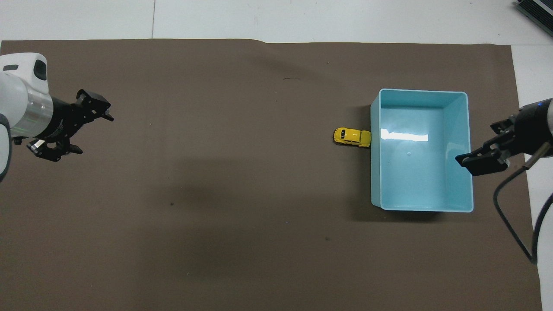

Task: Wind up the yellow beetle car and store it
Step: 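Reach the right gripper to the car beside the blue box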

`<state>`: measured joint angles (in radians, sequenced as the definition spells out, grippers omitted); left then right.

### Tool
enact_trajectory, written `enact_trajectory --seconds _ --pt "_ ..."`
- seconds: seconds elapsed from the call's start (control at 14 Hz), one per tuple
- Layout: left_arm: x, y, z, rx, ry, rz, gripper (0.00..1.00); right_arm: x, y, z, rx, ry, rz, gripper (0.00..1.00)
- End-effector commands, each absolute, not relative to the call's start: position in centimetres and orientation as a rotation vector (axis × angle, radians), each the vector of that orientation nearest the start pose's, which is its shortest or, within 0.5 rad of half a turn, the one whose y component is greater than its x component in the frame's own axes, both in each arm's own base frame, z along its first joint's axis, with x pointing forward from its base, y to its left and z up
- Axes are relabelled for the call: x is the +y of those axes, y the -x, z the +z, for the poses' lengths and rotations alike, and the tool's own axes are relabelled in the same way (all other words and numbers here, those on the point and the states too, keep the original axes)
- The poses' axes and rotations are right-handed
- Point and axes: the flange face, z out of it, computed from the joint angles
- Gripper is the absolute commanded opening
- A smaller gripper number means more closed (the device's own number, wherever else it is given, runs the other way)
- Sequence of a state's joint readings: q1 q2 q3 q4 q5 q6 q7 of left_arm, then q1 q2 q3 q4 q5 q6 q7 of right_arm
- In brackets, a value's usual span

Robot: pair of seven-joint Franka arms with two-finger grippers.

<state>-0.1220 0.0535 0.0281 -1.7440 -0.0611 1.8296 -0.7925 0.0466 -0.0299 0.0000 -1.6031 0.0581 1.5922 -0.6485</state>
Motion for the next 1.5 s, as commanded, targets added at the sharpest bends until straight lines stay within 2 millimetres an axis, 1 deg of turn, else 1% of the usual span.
enact_trajectory --seconds 0.0,0.14,0.21,0.29,0.36,0.43,0.5,0.64,0.86,0.93,1.0,1.07,1.14,1.28,1.43 --pt "-4.5 -56.8 54.5 -0.900 3.059 0.014 1.00 4.3 -55.1 60.9 -1.218 2.833 -0.054 1.00" --pt "-3.7 -56.6 54.7 -0.754 3.096 0.024 1.00 4.4 -56.1 59.8 -1.328 2.785 -0.060 1.00" --pt "-3.6 -56.4 54.7 -0.675 3.112 0.039 1.00 4.5 -56.6 59.1 -1.397 2.752 -0.064 1.00" --pt "-3.5 -56.1 55.2 -0.609 3.126 0.040 1.00 5.6 -56.9 58.7 -1.467 2.720 -0.078 1.00" --pt "-3.5 -56.0 55.3 -0.558 3.136 0.041 1.00 7.3 -56.8 58.5 -1.513 2.699 -0.069 1.00" --pt "-3.7 -55.8 55.6 -0.495 3.146 0.037 1.00 7.7 -56.8 58.3 -1.524 2.693 -0.069 1.00" --pt "-3.8 -55.6 55.9 -0.417 3.157 0.038 1.00 7.8 -57.2 57.7 -1.543 2.681 -0.067 1.00" --pt "-3.7 -55.0 56.7 -0.237 3.173 0.038 1.00 8.3 -58.2 55.9 -1.593 2.651 -0.061 1.00" --pt "-3.5 -53.9 58.0 -0.120 3.181 0.038 1.00 8.5 -60.0 53.0 -1.681 2.596 -0.065 1.00" --pt "-3.5 -53.5 58.6 -0.075 3.181 0.035 1.00 9.0 -60.5 52.4 -1.714 2.580 -0.080 1.00" --pt "-3.5 -53.1 59.2 -0.033 3.183 0.031 1.00 9.9 -60.6 52.0 -1.732 2.569 -0.084 1.00" --pt "-3.3 -52.5 60.0 0.006 3.172 0.025 1.00 10.5 -60.6 52.2 -1.745 2.563 -0.094 1.00" --pt "-3.2 -52.1 60.5 0.021 3.157 0.023 1.00 10.7 -60.6 52.0 -1.745 2.561 -0.093 1.00" --pt "-3.0 -51.6 62.1 0.021 3.153 -0.006 1.00 10.7 -61.1 51.1 -1.751 2.556 -0.091 1.00" --pt "-2.9 -51.3 64.2 0.020 3.150 -0.002 1.00 11.3 -61.5 49.7 -1.771 2.538 -0.079 1.00"
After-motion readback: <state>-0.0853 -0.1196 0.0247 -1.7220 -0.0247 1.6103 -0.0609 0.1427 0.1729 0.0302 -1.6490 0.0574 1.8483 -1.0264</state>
